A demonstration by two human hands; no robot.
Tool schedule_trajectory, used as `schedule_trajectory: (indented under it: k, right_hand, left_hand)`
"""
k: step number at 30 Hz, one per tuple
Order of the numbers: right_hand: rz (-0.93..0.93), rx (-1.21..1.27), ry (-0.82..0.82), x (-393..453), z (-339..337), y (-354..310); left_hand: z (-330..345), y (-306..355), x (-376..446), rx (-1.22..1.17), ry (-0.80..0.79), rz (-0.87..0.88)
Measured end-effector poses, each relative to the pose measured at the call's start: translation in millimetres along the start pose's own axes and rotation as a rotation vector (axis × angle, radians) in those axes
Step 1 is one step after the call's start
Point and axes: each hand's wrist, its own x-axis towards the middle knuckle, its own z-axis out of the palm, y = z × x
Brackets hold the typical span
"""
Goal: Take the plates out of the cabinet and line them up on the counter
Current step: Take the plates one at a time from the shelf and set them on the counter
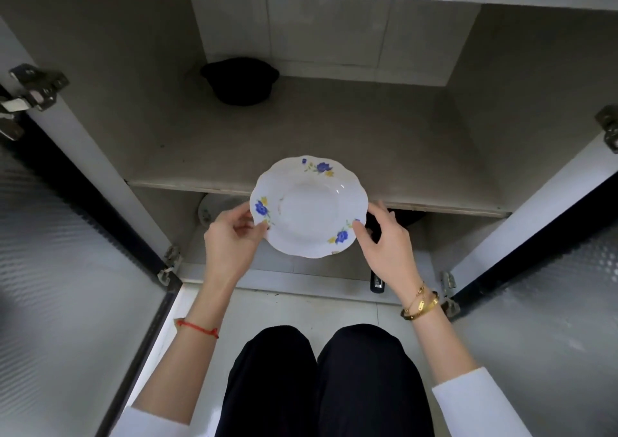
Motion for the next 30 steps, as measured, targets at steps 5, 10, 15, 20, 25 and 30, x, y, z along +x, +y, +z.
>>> schedule_trajectory:
  k: [5, 10, 15, 20, 25, 30]
  right_hand:
    - [0.006, 0.051, -0.008, -14, 10, 3]
    - [0.014, 0.061, -0.027, -18, 6, -17]
    - [0.098, 0.056, -0.083, -38, -27, -72]
    - [0.16, 0.11, -0.097, -72, -76, -139]
    - [0.272, 0.067, -0.139, -95, -134, -213]
    - [0.285, 0.075, -0.14, -102, -192, -298]
  left_hand:
    - [-6, -14, -21, -0.054, 0.039, -0.046]
    - [-24, -4, -31, -0.104, 0.056, -0.105]
    - [-67, 45, -49, -0.111, 0.008, -0.191]
    - [-115, 115, -84, -0.108, -0.001, -0.283]
    - [-171, 201, -113, -0.119, -0.004, -0.315]
    - [-228, 289, -120, -0.089, -0.013, -0.279]
